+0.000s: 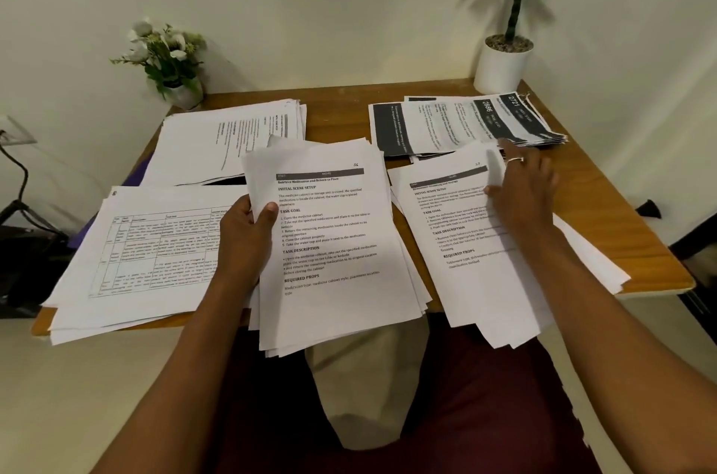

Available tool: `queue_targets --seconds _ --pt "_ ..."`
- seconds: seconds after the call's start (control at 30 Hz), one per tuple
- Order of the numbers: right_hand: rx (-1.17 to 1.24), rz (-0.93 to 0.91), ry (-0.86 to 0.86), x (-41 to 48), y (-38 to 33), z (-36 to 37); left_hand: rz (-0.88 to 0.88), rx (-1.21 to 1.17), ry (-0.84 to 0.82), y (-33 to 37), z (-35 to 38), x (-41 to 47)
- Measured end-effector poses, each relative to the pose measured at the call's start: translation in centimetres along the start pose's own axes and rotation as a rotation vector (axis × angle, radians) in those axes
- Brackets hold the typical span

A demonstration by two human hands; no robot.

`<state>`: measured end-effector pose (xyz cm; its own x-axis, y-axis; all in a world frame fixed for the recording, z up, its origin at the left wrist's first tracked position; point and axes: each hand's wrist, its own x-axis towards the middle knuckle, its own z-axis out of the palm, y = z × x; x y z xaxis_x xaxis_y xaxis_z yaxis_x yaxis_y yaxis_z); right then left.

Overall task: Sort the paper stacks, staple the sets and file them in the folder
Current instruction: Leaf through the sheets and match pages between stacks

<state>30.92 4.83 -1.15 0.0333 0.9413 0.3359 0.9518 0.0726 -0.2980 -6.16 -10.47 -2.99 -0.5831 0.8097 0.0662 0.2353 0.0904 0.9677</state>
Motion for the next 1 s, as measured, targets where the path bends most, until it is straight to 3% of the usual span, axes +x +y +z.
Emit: queue_targets --seconds 0.13,0.27,0.43,0.67,1.0 --pt "0.084 -0.135 0.071 -0.7 -2.7 0.5 0.014 -0.009 0.008 0.1 -0.1 -0.1" --pt "0.579 -0.078 -0.146 -2.8 -8.6 0.3 0.013 -0.016 0.006 0.2 0.0 -0.1" --pt "0.776 -0.097 -0.332 -5.4 -14.0 2.0 0.019 -0.045 -0.001 0.2 -0.1 -0.1" --pt "0.895 0.077 -0.224 -5.9 -15.4 3.7 0.004 -0.101 -0.019 0.0 -0.2 -0.1" --pt "0.974 0.093 -0.071 -6.2 -15.1 3.5 0.015 -0.100 -0.024 -0.1 -0.3 0.0"
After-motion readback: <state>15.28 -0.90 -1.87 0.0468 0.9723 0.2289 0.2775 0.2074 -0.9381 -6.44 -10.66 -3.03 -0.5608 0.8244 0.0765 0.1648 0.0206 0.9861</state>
